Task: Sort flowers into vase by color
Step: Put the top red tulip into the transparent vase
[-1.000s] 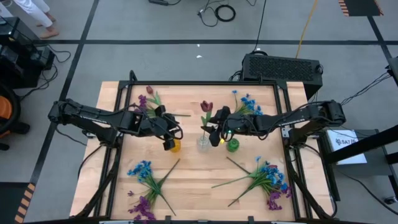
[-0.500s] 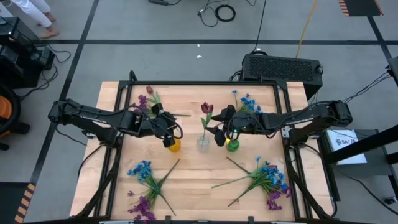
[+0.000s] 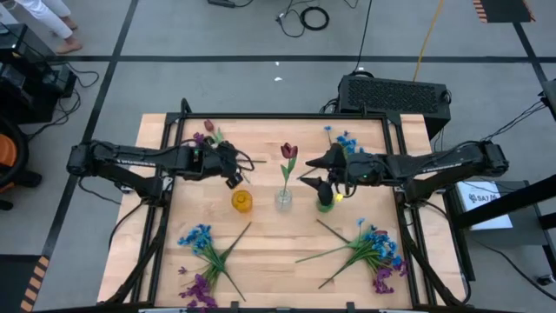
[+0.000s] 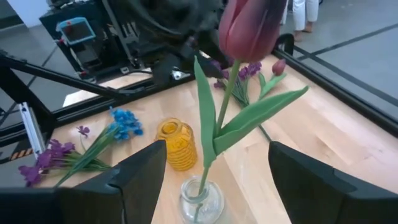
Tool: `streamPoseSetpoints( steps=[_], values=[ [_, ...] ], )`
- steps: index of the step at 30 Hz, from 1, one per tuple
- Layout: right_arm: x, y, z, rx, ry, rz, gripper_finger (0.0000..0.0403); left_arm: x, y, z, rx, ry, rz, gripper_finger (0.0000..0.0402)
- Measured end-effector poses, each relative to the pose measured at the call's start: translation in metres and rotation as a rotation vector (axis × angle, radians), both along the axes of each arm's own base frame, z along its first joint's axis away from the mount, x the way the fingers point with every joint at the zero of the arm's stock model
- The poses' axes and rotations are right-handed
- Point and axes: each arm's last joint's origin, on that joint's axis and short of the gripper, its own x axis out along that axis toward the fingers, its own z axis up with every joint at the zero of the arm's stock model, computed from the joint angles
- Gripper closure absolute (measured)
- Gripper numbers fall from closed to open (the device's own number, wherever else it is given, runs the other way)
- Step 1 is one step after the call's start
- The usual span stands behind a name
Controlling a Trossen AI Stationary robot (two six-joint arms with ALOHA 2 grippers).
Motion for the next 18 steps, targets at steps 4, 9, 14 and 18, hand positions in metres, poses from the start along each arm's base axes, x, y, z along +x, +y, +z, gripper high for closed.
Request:
streamPoseSetpoints(
  steps=[4, 9, 14, 18],
  values=[
    [-0.006, 0.000, 0.005, -0.003, -0.008, 0.002, 0.0128, -0.007, 0.017, -0.013, 0.025, 0.010, 0.118, 0.0265],
    [-0.010, 0.000, 0.008, -0.015, -0.013, 0.006, 0.0128, -0.013, 0.028, -0.018, 0.020, 0.024, 0.196, 0.0265],
    [-0.013, -0.001, 0.011, -0.017, -0.026, 0.008, 0.0128, -0.018, 0.045, -0.017, -0.015, -0.080, 0.406, 0.0265],
    [-0.015, -0.001, 0.013, -0.002, -0.037, 0.009, 0.0129, -0.022, 0.065, -0.023, -0.094, -0.112, 0.528, 0.0265]
  ],
)
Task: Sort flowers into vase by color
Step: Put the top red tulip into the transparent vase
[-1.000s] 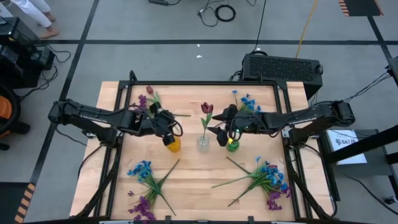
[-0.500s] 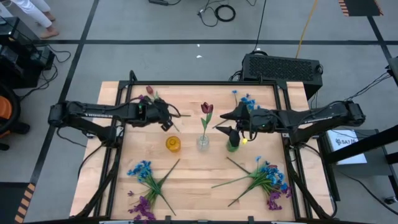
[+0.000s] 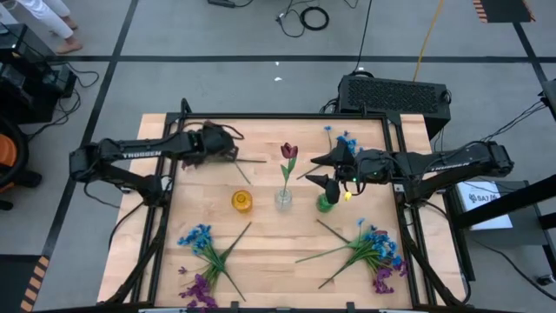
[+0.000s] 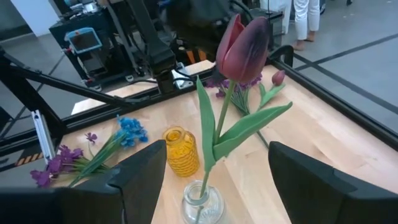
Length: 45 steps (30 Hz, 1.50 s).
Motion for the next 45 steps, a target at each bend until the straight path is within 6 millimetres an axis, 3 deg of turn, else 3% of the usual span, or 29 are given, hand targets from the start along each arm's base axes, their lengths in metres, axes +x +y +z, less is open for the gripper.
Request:
streamPoseSetpoints(
  steps=[4, 8, 17, 30, 45],
  values=[
    [0.000, 0.000, 0.000, 0.009, -0.002, 0.000, 0.0129, 0.002, 0.013, -0.011, -0.058, -0.012, 0.078, 0.0265],
    [0.000, 0.000, 0.000, 0.000, 0.003, 0.003, 0.0129, 0.007, 0.014, -0.018, -0.174, -0.082, 0.091, 0.0265],
    [0.000, 0.000, 0.000, -0.012, 0.005, 0.012, 0.0129, 0.010, 0.033, -0.039, -0.231, -0.136, 0.336, 0.0265],
    [0.000, 0.007, 0.001, -0.013, -0.008, 0.038, 0.0129, 0.025, 0.047, -0.084, -0.297, -0.070, 0.388, 0.0265],
    [0.000, 0.007, 0.001, -0.014, -0.007, 0.038, 0.0129, 0.020, 0.069, -0.089, -0.284, -0.128, 0.455, 0.0266]
  ],
)
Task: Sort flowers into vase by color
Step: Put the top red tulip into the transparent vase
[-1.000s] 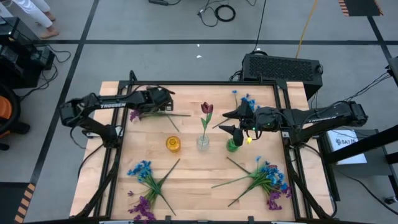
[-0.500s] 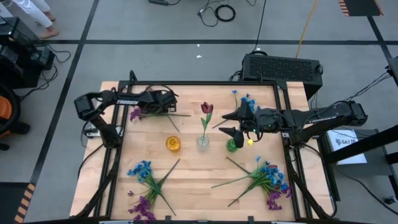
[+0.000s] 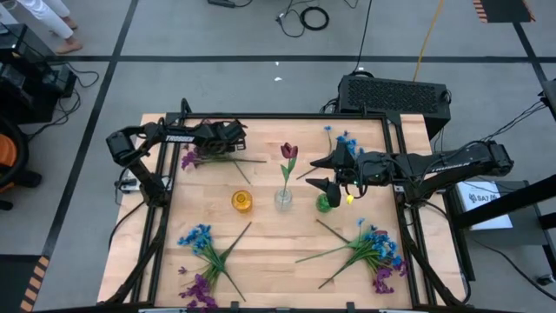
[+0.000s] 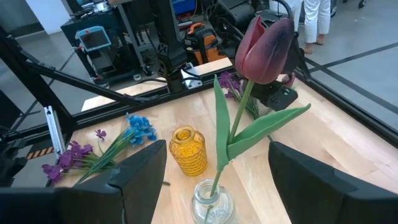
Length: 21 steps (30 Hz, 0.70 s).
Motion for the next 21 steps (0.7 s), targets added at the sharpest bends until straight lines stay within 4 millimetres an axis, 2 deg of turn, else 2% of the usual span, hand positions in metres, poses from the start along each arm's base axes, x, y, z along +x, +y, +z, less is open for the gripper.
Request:
streamPoseSetpoints(
  steps=[11, 21],
  values=[
    [0.000, 0.000, 0.000, 0.000, 0.001, 0.000, 0.0129, 0.002, 0.002, -0.012, -0.033, 0.032, -0.012, 0.0266],
    [0.000, 0.000, 0.000, -0.008, 0.003, 0.002, 0.0129, -0.004, -0.005, -0.007, -0.091, 0.069, -0.061, 0.0266]
  ],
)
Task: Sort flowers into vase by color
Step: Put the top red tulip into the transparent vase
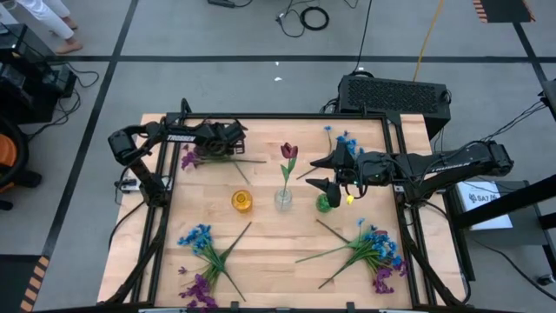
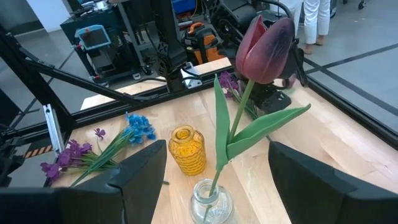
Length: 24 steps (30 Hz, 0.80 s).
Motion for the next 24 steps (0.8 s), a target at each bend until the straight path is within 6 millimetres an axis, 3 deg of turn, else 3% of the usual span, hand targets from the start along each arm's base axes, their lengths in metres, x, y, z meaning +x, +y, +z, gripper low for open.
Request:
streamPoseSetpoints(
  steps=[10, 14, 19, 24],
  values=[
    [0.000, 0.000, 0.000, 0.002, -0.001, 0.000, 0.0129, 0.001, 0.003, 0.000, 0.023, -0.023, 0.029, 0.0272],
    [0.000, 0.002, 0.000, 0.003, -0.001, 0.009, 0.0129, 0.000, 0.007, -0.002, 0.023, -0.021, 0.039, 0.0310],
    [0.000, 0.003, 0.000, -0.005, -0.001, 0.014, 0.0129, -0.001, 0.010, -0.002, 0.032, -0.020, 0.021, 0.0385],
    [0.000, 0.003, 0.000, -0.009, 0.000, 0.015, 0.0129, -0.002, 0.016, -0.002, 0.053, -0.033, 0.010, 0.0389]
  ],
)
